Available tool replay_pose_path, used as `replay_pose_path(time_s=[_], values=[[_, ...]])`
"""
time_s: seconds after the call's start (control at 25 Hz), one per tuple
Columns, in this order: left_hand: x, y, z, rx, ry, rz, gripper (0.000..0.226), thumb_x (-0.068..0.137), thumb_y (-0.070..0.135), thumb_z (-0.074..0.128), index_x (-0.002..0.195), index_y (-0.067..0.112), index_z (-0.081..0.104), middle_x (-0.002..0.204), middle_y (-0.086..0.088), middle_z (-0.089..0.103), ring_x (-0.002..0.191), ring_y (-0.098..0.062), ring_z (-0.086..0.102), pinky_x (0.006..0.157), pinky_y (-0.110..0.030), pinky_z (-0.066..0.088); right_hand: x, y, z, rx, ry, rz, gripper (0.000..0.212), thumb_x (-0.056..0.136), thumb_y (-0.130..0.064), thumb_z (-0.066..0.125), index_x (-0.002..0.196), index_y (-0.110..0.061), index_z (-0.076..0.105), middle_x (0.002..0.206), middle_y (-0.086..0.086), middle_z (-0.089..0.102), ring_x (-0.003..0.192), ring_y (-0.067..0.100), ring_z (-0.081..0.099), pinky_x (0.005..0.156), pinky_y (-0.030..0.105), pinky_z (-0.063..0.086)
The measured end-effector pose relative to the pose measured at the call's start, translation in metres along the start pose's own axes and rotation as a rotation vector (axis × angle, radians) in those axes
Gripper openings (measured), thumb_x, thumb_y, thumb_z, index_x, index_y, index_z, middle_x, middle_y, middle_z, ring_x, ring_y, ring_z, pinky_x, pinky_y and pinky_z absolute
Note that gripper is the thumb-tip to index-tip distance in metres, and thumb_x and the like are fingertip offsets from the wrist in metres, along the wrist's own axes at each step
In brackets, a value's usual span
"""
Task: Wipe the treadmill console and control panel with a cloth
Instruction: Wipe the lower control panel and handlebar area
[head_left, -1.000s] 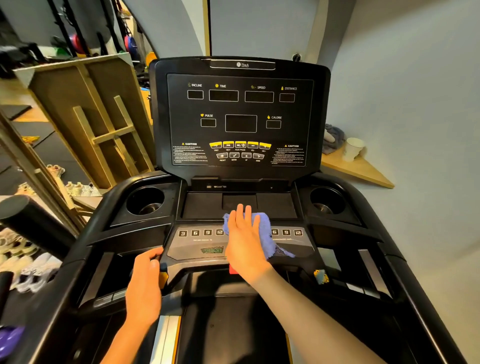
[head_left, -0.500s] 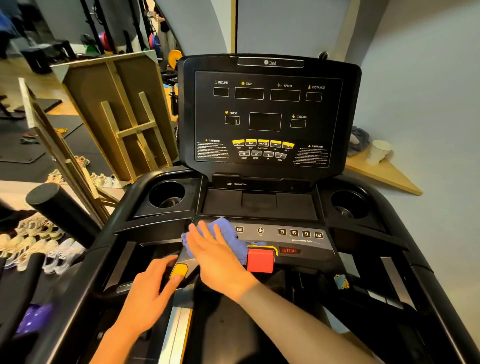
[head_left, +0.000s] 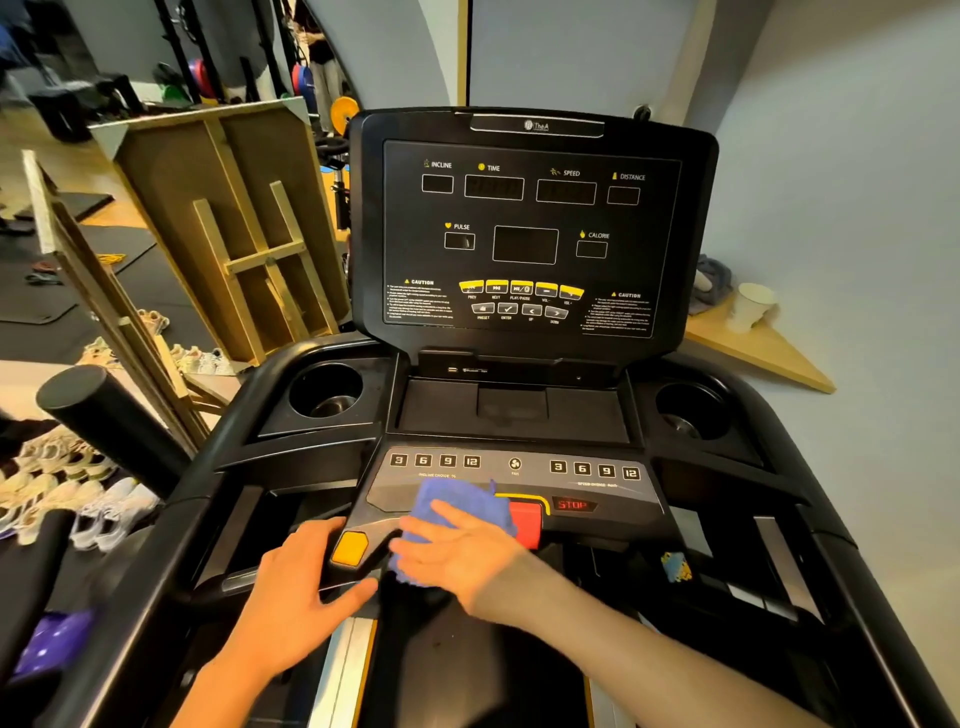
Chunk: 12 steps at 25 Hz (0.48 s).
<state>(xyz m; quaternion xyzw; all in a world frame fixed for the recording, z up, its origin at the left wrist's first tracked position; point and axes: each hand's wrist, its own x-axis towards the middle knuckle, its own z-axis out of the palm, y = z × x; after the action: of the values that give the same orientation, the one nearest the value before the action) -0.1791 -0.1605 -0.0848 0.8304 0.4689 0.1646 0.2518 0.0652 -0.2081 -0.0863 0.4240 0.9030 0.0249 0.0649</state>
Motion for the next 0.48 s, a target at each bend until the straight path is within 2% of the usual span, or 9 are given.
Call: replay_pose_path(time_s=[0.04, 0.12, 0.2, 0.24, 0.32, 0.4, 0.48], values=[[0.001, 0.003, 0.001, -0.001, 0.002, -0.011, 0.059, 0.072, 0.070, 0.060, 0.123, 0.051, 0.037, 0.113, 0.025, 0.052, 0.103, -0.004, 0.056, 0.090, -0.038, 0.050, -0.016, 0.007, 0.004, -0.052, -0.015, 0.033, 0.068, 0.077, -0.019, 0.084, 0.138, -0.027, 0.058, 0.154, -0.002, 0.047, 0.147, 0.020, 0.036, 0.118, 0.046, 0.019], [0.003, 0.006, 0.005, 0.006, 0.022, -0.038, 0.060, 0.075, 0.067, 0.058, 0.127, 0.040, 0.042, 0.118, 0.016, 0.053, 0.107, -0.008, 0.053, 0.093, -0.041, 0.047, -0.053, 0.019, 0.015, 0.038, 0.030, 0.094, 0.062, 0.073, -0.012, 0.084, 0.130, -0.026, 0.065, 0.145, 0.000, 0.057, 0.138, 0.021, 0.049, 0.114, 0.046, 0.029], [0.006, 0.010, 0.009, 0.016, 0.059, -0.095, 0.064, 0.078, 0.054, 0.068, 0.131, 0.025, 0.048, 0.125, 0.005, 0.053, 0.110, -0.012, 0.050, 0.094, -0.042, 0.044, -0.091, 0.034, 0.018, 0.165, 0.071, 0.154, 0.061, 0.079, 0.001, 0.072, 0.135, -0.022, 0.060, 0.147, 0.002, 0.055, 0.141, 0.023, 0.046, 0.119, 0.051, 0.027], [0.007, 0.012, 0.012, 0.019, 0.080, -0.120, 0.064, 0.079, 0.046, 0.071, 0.133, 0.021, 0.048, 0.128, 0.001, 0.052, 0.112, -0.014, 0.048, 0.094, -0.043, 0.043, -0.111, 0.039, 0.020, 0.159, 0.096, 0.161, 0.062, 0.082, 0.002, 0.067, 0.137, -0.022, 0.056, 0.148, 0.001, 0.054, 0.142, 0.021, 0.043, 0.122, 0.048, 0.023], [0.011, 0.018, 0.015, 0.026, 0.121, -0.135, 0.065, 0.080, 0.037, 0.073, 0.135, 0.018, 0.046, 0.131, -0.003, 0.048, 0.116, -0.020, 0.047, 0.097, -0.047, 0.043, -0.141, 0.047, 0.025, 0.167, 0.135, 0.124, 0.054, 0.083, 0.002, 0.060, 0.134, -0.016, 0.059, 0.142, 0.006, 0.058, 0.140, 0.016, 0.037, 0.117, 0.047, 0.017], [0.015, 0.025, 0.018, 0.041, 0.160, -0.119, 0.066, 0.080, 0.034, 0.074, 0.137, 0.016, 0.046, 0.135, -0.005, 0.045, 0.123, -0.025, 0.044, 0.101, -0.052, 0.041, -0.166, 0.055, 0.032, 0.096, 0.079, 0.156, 0.043, 0.088, -0.011, 0.049, 0.126, -0.017, 0.069, 0.137, 0.005, 0.063, 0.143, 0.014, 0.031, 0.113, 0.041, 0.018], [0.019, 0.033, 0.019, 0.052, 0.201, -0.095, 0.067, 0.079, 0.032, 0.074, 0.138, 0.015, 0.045, 0.139, -0.006, 0.043, 0.127, -0.026, 0.041, 0.103, -0.051, 0.036, -0.181, 0.057, 0.012, 0.127, -0.026, 0.209, 0.044, 0.096, -0.026, 0.037, 0.124, -0.027, 0.072, 0.139, -0.005, 0.062, 0.142, 0.014, 0.037, 0.118, 0.035, 0.016]])
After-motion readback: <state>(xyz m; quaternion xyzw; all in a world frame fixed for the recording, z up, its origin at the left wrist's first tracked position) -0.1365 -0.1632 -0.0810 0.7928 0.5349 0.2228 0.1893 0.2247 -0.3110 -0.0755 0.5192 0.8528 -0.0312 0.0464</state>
